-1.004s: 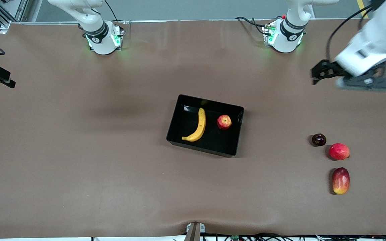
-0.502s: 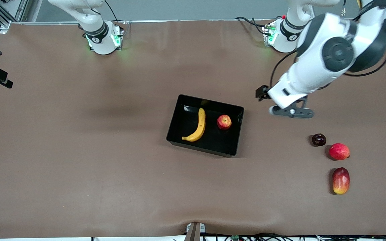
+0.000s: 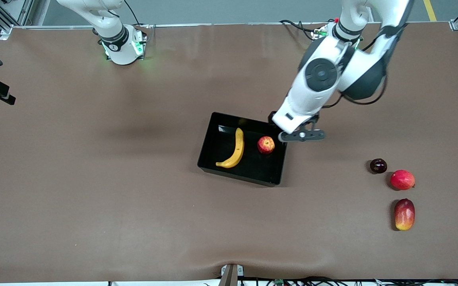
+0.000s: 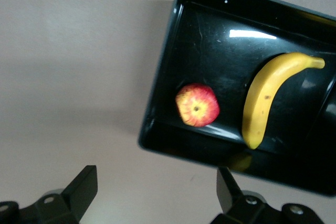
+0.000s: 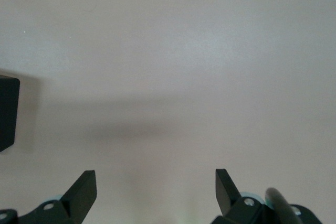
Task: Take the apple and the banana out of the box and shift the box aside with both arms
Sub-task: 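Move the left gripper over the red apple in the black tray, then lower the left gripper and grasp the red apple in the tray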
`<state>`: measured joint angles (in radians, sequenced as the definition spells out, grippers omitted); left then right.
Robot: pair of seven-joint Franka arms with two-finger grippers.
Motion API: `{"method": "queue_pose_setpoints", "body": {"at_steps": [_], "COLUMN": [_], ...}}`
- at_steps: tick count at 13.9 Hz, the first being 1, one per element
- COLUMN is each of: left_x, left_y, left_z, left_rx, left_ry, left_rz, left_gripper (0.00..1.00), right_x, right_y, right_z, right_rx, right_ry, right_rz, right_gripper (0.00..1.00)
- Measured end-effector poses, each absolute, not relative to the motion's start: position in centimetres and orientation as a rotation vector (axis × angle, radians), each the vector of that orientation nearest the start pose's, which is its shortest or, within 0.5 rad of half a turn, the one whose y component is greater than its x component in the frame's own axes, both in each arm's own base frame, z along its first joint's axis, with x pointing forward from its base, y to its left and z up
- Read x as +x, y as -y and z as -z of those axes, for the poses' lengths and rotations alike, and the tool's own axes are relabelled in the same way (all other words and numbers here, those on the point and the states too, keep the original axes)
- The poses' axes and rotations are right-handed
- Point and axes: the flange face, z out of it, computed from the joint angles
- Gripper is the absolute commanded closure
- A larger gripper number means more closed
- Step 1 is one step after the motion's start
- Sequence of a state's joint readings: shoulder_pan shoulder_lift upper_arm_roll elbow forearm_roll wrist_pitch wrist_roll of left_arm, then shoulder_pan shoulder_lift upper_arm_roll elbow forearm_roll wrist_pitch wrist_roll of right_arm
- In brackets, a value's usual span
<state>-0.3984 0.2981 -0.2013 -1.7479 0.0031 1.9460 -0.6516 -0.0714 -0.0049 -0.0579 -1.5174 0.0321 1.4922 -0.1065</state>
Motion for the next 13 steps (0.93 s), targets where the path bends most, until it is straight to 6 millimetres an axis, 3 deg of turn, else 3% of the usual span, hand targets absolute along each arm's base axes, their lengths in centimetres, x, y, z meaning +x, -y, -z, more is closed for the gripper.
{"method": "queue_pose_setpoints", "body": {"at_steps": [4,10,13], "left_x": [51.8,52.3,52.4], "left_y": [38.3,39.1,40.0], "left_z": [-34.7,-31.3,-28.2], "left_rx": [-3.139,-3.154,-3.161], "left_ry": [0.178,0.237,0.336], "left_rz": [-0.162,-0.154,-0.146], "left_gripper": [0.00,0.00,0.00], "right_x": [54.1,54.1,54.1], "right_y": [6.7,6.6,6.6], "right_z": [-64.5,-64.5,-64.5], "right_rx": [-3.107,-3.107,-3.107], "right_ry": [-0.031,-0.031,-0.031], "right_rz": [-0.026,-0.025,-0.025], "right_gripper": [0.00,0.00,0.00]}}
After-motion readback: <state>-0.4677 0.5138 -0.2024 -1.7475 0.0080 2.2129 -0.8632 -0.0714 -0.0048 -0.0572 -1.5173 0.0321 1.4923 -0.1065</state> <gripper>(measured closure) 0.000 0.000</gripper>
